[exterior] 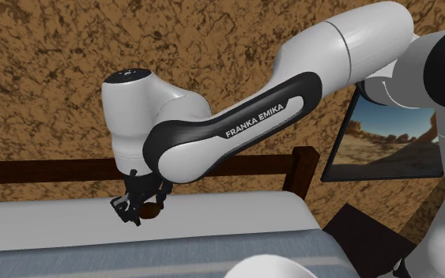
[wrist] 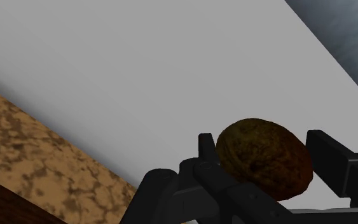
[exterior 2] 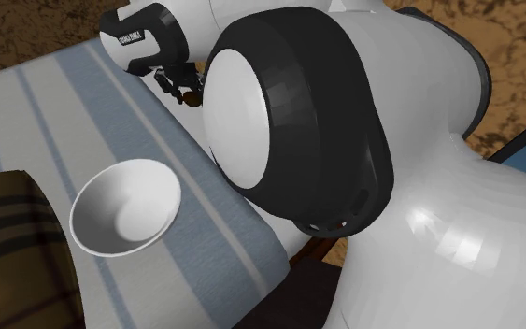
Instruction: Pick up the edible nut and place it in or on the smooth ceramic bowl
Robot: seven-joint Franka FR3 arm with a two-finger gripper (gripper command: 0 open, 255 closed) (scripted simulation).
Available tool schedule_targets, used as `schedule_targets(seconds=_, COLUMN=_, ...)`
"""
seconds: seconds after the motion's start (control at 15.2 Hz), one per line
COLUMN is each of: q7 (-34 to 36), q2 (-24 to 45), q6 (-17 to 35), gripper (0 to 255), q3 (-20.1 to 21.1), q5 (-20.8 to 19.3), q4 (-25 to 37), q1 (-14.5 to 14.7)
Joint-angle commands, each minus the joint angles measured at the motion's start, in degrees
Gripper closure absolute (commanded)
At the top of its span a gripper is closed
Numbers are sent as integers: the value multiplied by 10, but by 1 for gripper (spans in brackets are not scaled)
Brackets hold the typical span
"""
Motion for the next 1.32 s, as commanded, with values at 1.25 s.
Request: schedule_targets(seconds=1.25, q7=-19, q2=-27, q6=-69, gripper=255, q3=14, q5=24, q4=48, q1=-3)
